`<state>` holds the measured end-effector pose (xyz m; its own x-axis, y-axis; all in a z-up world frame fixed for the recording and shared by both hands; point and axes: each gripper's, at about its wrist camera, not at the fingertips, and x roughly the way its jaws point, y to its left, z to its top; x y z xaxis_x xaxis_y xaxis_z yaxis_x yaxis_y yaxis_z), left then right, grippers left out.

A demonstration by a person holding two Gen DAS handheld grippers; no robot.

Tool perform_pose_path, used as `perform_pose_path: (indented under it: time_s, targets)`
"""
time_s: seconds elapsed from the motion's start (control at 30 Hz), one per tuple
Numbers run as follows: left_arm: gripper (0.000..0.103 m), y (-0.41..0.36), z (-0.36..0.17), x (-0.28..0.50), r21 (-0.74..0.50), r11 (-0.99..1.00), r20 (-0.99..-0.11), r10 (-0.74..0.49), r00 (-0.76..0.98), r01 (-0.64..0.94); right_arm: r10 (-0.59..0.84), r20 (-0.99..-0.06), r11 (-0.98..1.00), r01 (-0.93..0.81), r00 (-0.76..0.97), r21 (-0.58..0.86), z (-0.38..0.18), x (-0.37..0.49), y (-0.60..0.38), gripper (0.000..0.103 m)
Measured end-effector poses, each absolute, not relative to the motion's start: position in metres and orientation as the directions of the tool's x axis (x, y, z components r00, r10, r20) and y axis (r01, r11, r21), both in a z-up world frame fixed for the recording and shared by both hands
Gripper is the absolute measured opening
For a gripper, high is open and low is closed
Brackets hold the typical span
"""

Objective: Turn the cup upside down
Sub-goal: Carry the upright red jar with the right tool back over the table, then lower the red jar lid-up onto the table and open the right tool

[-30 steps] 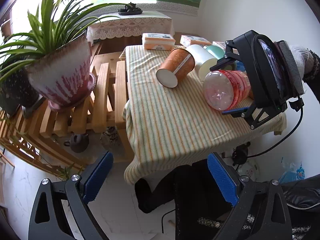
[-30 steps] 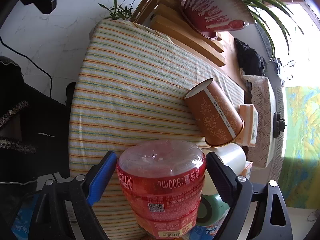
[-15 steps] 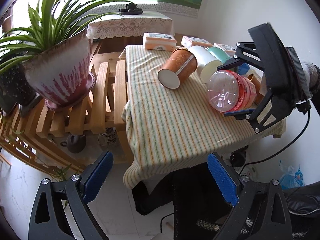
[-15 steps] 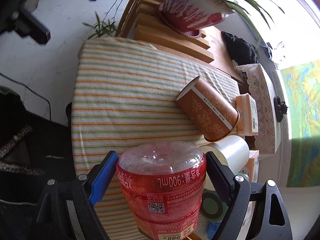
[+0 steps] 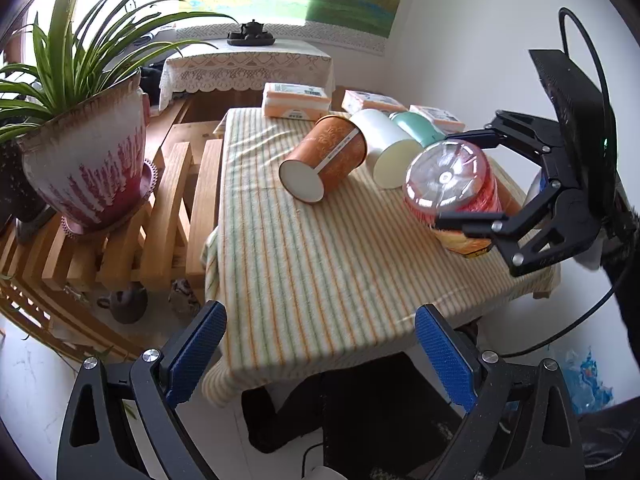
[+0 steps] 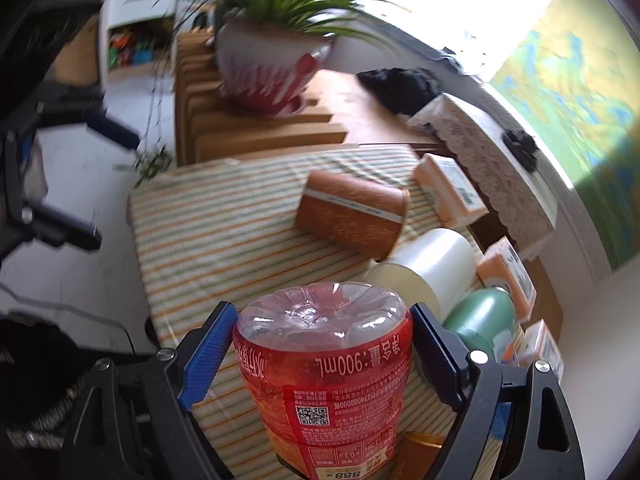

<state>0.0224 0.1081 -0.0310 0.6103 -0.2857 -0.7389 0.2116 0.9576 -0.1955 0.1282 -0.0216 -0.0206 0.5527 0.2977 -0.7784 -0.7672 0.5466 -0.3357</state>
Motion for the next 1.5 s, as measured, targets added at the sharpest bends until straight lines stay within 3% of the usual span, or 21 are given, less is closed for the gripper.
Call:
perform_pose_path:
  time_s: [0.33,0.6,0.73,1.03,1.5]
  targets:
    - [0.097,0.085,-0.032,0.023,-0.131,0.978,-0.686,-0.209,0.697,0.164,0.42,-0.601,0.841,-0.54,0.68,-0.023,-0.007,0.135,-0.074,0.084]
    - [0.097,0.069,-0.03,0.018,-0.074,0.991,-0.635,-0.13,0.762,0.108,0.363,-0.462,0.922,-0.384,0.809,0.053,-0.019,0.114,-0.092,0.084]
    - [0.097,0.065,-0.031,0.02,-0.113,0.991,-0.607,-0.13,0.784,0.077,0.31,-0.435,0.947,-0.316,0.845,0.061,-0.028,0.109,-0.095,0.084]
    - [0.097,0.048,-0.035,0.02,-0.075,0.996,-0.577,-0.081,0.813,0.046,0.252,-0.377,0.967,-0.249,0.891,0.058,-0.033,0.094,-0.101,0.084]
    - [0.097,0.046,-0.045,0.019,-0.09,0.995,-0.6,-0.09,0.795,0.045,0.249,-0.339,0.968,-0.222,0.907,0.118,-0.043,0.089,-0.115,0.084]
